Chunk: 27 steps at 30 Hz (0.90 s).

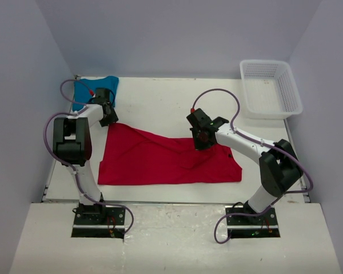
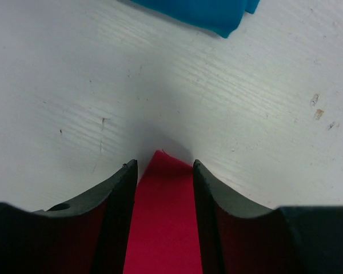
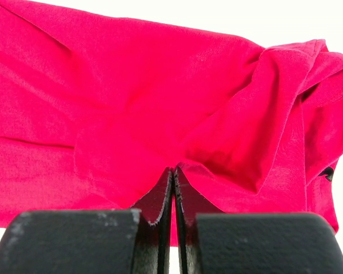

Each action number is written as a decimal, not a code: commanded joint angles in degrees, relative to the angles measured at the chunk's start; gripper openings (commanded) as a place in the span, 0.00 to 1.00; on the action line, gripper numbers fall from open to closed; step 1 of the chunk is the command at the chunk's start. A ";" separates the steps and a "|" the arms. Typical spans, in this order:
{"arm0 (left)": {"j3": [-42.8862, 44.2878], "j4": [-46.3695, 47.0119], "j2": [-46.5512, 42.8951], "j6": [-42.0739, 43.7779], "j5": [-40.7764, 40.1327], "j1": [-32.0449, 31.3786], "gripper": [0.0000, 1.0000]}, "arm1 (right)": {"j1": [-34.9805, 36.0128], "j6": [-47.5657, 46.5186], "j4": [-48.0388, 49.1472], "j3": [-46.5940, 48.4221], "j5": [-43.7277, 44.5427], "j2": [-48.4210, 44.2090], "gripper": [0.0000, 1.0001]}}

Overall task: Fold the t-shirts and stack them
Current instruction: Grap the side of the flattened tshirt furthest away from the robot with both arms

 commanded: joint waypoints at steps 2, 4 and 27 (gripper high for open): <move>3.15 -0.91 1.81 1.16 0.24 1.46 0.46 | -0.03 -0.73 1.08 0.08 -0.15 -2.15 0.00; 3.94 -1.18 3.48 1.25 0.94 1.55 0.46 | 0.06 -0.73 0.90 0.17 -0.15 -2.15 0.00; -0.61 -0.83 0.59 0.73 1.29 1.37 0.49 | -0.03 -0.82 1.08 0.08 -0.59 -1.45 0.00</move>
